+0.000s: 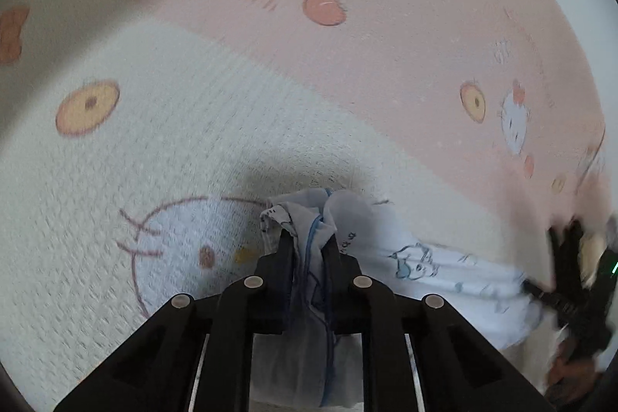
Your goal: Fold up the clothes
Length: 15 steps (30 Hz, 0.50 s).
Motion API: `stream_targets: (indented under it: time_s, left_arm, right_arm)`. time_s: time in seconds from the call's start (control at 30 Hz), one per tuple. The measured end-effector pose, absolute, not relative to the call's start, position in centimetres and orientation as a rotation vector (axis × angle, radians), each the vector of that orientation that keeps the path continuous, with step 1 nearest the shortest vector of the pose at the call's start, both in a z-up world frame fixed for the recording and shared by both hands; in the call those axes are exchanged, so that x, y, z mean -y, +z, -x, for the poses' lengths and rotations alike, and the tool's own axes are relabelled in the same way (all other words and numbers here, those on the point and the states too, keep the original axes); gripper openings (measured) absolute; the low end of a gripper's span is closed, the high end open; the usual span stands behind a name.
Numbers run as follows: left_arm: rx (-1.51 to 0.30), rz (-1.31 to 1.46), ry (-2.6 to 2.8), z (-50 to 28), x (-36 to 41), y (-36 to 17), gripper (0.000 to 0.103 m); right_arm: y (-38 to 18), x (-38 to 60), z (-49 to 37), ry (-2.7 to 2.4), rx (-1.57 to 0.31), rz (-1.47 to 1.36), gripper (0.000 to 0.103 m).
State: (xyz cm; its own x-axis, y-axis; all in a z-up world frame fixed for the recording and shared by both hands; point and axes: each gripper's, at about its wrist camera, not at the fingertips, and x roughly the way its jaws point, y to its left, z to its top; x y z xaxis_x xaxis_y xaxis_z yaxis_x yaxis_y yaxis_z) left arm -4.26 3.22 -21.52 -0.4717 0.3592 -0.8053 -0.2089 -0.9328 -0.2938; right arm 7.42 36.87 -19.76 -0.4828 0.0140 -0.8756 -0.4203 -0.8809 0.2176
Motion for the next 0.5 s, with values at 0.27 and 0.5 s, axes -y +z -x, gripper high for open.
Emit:
stream_targets:
  time_s: [0.27,0.5]
  left_arm:
    - [0.766,1.49,2.185,3.9,2.1,-21.1,0.037]
    - [1.063,1.398,2.23,0.9,5.9,-20.3,0.08]
  right_arm:
    - [-18.8,-37.2,-8.4,2.468,-0.707,1.411,0.037]
    - [-17.2,-38.8,-12.4,2.476,-0.868,1.273,0.053]
